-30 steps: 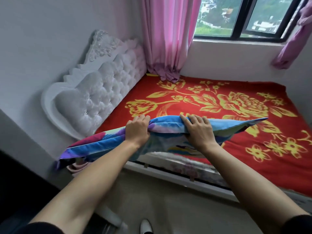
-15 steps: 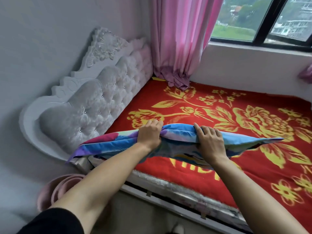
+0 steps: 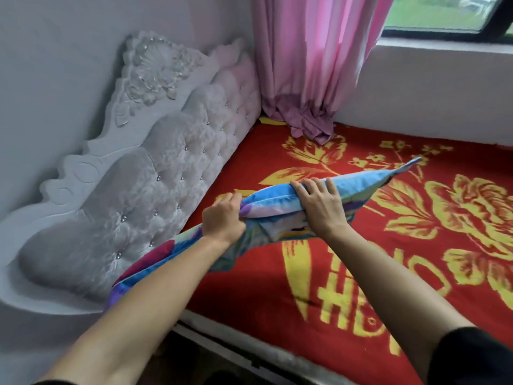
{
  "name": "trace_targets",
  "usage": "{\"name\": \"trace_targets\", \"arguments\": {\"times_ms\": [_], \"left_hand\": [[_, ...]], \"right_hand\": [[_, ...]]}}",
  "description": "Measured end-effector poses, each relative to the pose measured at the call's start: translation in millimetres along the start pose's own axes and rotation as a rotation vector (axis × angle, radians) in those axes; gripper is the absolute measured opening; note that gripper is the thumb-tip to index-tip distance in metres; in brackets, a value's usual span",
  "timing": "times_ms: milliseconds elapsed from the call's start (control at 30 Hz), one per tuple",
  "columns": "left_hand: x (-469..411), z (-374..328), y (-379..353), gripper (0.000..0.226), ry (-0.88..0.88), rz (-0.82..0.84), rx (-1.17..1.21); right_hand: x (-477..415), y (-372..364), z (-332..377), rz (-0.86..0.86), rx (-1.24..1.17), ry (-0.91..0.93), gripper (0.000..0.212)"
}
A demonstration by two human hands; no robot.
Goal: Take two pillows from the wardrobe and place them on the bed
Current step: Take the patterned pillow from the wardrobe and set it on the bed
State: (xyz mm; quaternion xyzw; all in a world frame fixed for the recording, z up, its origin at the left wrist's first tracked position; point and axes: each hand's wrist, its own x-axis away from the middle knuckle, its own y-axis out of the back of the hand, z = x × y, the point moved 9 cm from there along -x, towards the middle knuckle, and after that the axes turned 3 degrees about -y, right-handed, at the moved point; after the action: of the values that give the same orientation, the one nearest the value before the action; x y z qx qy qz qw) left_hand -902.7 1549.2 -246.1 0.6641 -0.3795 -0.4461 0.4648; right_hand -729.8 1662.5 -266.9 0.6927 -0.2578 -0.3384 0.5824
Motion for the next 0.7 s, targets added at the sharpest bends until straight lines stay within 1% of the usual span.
{"name": "trace_targets", "arguments": {"times_ms": [67, 200, 267, 333, 467, 600, 667, 700], "left_hand": [[-22, 26, -6, 0.024, 0.043, 0.005, 0.029], [-67, 78, -35, 0.037, 0.101, 0.048, 0.115], [-91, 98, -55, 0.036, 0.084, 0.098, 0.12], [-116, 112, -74, 0.029, 0.076, 0.165, 0.171], [-165, 122, -100, 0.021, 0.061, 0.261, 0.3], [-199, 117, -119, 0.01, 0.095, 0.322, 0.476], [-206, 118, -134, 0.017, 0.145, 0.357, 0.586], [-207, 121, -145, 0.021, 0.173, 0.38, 0.636]], "right_hand": [[-35, -3, 13, -0.03, 0.0, 0.026, 0.067], [-96, -23, 39, -0.018, 0.046, 0.06, 0.072], [-123, -36, 49, 0.014, 0.082, 0.044, 0.073], [-147, -45, 52, 0.039, 0.098, 0.007, 0.07], [-194, -48, 43, 0.071, 0.135, -0.064, 0.059], [-225, -46, 24, 0.012, 0.165, -0.144, 0.061], [-234, -51, 23, -0.026, 0.153, -0.188, 0.064], [-237, -56, 25, -0.078, 0.142, -0.201, 0.062]]}}
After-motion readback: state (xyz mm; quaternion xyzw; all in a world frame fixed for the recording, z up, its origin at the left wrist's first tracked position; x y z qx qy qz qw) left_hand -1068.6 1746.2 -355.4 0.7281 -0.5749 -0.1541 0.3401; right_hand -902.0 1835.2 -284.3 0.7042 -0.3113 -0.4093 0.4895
